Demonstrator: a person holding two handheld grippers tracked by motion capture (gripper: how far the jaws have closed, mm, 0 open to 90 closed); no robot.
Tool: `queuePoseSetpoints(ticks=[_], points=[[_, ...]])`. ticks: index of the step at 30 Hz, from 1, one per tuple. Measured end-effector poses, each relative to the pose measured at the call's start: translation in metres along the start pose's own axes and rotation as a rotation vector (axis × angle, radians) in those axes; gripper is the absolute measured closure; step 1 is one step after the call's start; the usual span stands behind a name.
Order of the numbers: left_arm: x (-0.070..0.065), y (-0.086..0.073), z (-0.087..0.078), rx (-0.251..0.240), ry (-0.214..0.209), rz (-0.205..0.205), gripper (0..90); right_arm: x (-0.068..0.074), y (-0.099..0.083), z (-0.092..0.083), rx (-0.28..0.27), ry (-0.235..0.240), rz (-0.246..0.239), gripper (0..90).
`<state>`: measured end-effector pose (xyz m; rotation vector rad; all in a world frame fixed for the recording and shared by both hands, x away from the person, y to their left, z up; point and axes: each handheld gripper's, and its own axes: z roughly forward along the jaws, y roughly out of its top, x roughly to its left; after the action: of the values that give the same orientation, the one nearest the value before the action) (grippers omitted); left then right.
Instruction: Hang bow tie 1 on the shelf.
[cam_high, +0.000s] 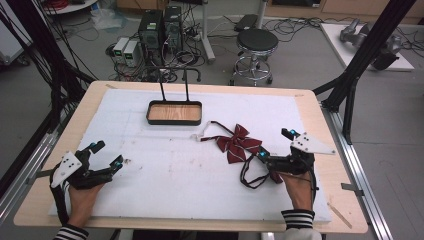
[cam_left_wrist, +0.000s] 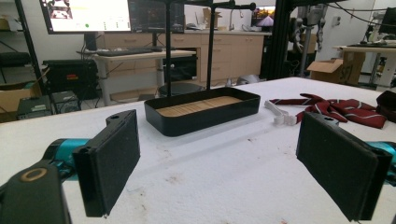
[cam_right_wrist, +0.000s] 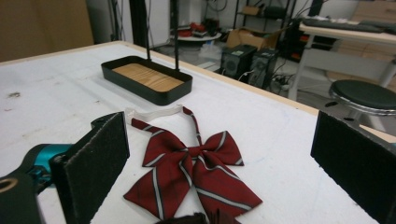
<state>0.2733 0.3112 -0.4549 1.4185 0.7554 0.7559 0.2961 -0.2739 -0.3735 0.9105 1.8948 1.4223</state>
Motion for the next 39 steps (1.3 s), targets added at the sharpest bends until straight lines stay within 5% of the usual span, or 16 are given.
queuePoseSetpoints(ticks=[17,37,39], points=[[0.000,0.000,0.000,0.000,0.000,0.002,13.9,-0.003,0.041,0.070,0.221,0.129,-0.050,3.6],[0.000,0.000,-0.001,-0.008,0.001,0.005,13.9,-0.007,0.043,0.140,0.483,0.216,-0.114,6.7],[0.000,0.000,-0.001,-0.006,0.001,0.006,13.9,-0.007,0.040,0.150,0.555,0.227,-0.130,13.2]])
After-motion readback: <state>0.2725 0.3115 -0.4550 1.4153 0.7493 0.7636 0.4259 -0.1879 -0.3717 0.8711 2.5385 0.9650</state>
